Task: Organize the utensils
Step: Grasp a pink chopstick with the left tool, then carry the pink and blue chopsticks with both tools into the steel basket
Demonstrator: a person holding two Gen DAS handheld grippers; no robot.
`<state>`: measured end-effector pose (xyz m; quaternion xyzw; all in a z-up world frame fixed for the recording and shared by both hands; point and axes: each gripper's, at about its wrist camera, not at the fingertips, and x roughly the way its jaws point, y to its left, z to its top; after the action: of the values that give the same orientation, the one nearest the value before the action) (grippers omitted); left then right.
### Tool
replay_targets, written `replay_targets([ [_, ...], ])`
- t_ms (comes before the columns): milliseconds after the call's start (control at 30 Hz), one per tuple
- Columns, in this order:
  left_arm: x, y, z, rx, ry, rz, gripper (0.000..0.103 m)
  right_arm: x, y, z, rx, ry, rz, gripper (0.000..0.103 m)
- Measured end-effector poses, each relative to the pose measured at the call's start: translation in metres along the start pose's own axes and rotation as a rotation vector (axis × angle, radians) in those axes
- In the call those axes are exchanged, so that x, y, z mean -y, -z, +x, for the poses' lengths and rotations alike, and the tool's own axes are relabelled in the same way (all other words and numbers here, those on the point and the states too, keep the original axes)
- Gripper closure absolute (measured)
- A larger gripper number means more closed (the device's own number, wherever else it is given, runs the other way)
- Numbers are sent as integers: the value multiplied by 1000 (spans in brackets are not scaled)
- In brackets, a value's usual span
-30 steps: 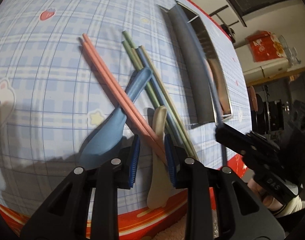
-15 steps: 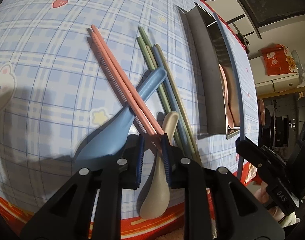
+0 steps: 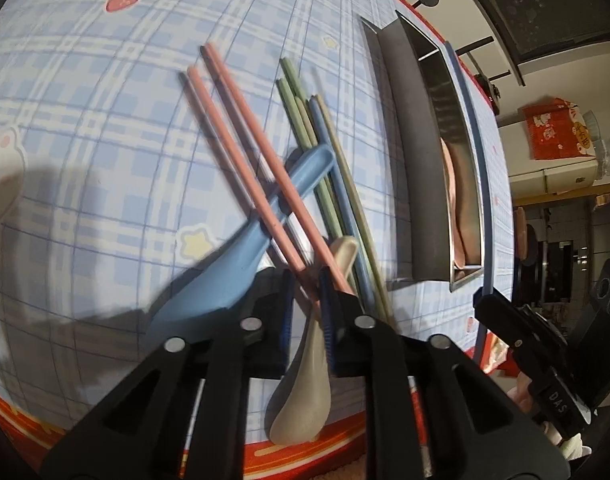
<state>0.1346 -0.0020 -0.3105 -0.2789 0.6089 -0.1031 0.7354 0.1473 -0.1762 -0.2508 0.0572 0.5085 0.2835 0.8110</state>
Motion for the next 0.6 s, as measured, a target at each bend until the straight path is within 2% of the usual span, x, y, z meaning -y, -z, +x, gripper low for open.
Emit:
replay_targets([
  [200, -5, 2, -7, 6, 22, 2, 91, 0, 0, -2, 5, 3, 12, 95],
  [367, -1, 4, -24, 29, 27, 45, 93, 3, 0, -4, 14, 2, 28, 96],
  [600, -8, 7, -32, 31, 14, 41, 93, 5, 0, -6, 25, -4, 48, 96],
])
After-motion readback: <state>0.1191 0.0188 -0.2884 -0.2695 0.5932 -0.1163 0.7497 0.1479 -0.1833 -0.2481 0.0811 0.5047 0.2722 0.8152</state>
